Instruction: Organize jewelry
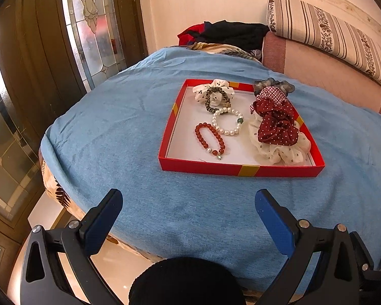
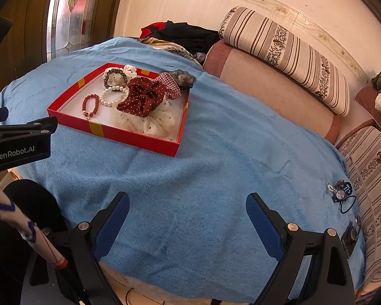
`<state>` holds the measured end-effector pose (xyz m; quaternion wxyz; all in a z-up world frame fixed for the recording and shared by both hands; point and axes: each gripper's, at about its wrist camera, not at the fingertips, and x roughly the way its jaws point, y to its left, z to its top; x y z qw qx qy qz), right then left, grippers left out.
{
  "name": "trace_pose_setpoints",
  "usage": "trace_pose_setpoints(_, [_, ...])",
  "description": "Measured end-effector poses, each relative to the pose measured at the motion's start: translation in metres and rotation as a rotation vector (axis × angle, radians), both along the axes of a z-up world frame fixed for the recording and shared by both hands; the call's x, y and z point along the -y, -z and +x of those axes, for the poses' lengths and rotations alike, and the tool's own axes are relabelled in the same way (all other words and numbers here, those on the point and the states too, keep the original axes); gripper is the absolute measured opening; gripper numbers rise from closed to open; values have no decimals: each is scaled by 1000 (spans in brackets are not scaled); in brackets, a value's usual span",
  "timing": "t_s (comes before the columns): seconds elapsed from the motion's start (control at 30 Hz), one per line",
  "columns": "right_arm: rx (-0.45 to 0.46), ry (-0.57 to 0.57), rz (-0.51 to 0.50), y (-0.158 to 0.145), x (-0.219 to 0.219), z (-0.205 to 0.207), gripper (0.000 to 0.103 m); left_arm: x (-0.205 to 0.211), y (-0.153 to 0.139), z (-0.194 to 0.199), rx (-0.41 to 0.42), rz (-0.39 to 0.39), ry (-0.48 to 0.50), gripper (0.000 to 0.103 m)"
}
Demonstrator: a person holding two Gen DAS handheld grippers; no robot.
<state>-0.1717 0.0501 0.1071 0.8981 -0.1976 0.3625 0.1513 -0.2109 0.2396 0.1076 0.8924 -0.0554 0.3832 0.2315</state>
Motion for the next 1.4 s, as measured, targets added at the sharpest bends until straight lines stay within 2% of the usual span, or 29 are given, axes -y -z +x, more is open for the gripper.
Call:
trace_pose_setpoints(1.17, [14, 0, -1, -4, -1, -9, 95, -2, -14, -9, 31, 1, -20, 103])
trace_pose_setpoints(1.4, [19, 2, 23, -10, 4, -12, 95, 1, -18, -15, 42, 22, -13, 103])
